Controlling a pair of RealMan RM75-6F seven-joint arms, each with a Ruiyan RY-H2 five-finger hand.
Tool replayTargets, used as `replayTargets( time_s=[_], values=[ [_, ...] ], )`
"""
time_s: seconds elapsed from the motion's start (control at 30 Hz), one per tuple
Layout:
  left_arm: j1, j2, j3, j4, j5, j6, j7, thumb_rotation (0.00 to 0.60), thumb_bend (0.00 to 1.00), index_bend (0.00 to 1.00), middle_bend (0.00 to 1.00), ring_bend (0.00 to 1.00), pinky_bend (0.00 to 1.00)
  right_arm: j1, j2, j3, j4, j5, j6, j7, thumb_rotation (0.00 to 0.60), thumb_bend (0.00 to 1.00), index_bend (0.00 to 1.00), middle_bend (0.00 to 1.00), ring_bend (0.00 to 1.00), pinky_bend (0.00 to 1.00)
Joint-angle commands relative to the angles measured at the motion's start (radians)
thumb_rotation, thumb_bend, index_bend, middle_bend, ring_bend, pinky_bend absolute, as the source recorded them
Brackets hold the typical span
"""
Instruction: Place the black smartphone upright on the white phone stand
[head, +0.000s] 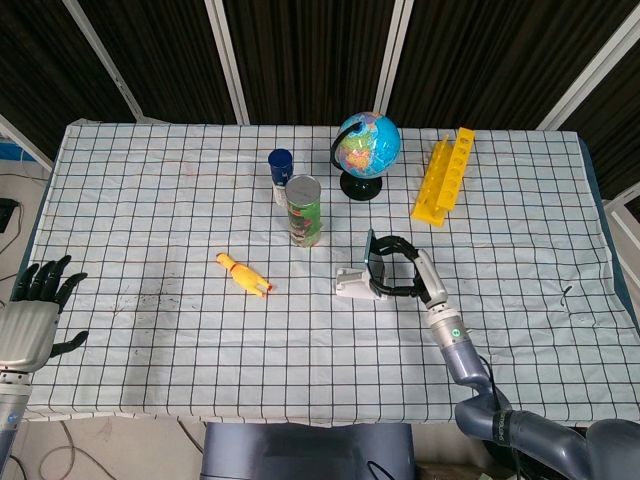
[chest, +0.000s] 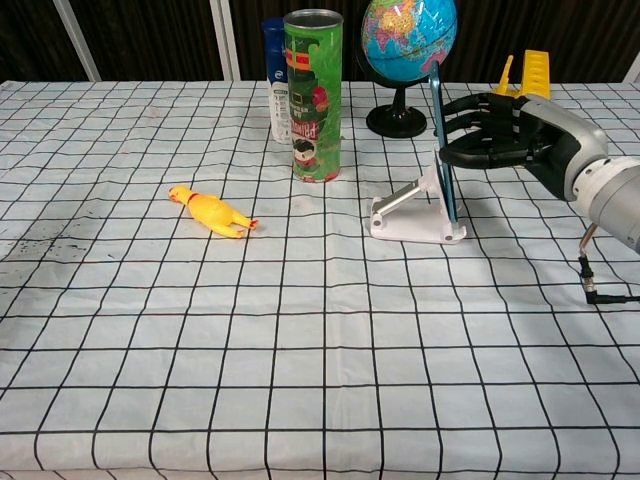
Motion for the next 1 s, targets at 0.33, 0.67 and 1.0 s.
replayTargets(
  time_s=[0.33,0.67,1.0],
  values=[
    [0.000,0.000,0.000,0.000,0.000,0.000,0.002,0.600,0.10,0.19,0.00,0.00,0.00,-0.008,-0.021,-0.008,0.024,-0.005,0.016,0.002,0.600,0.42,0.75,0.68,0.45,0.18],
    [0.000,0.000,0.001,0.000,0.000,0.000,0.001,0.600,0.10,0.19,0.00,0.00,0.00,-0.009,-0.036,-0.016,0.041,-0.007,0.017,-0.005,0.600,0.42,0.75,0.67,0.44,0.18],
    [0.000,0.001,0.001,0.000,0.000,0.000,-0.001,0.600,0.10,0.19,0.00,0.00,0.00,-0.011,-0.048,-0.020,0.057,-0.014,0.030,-0.019,0.600,0.36,0.69,0.57,0.32,0.18]
  ],
)
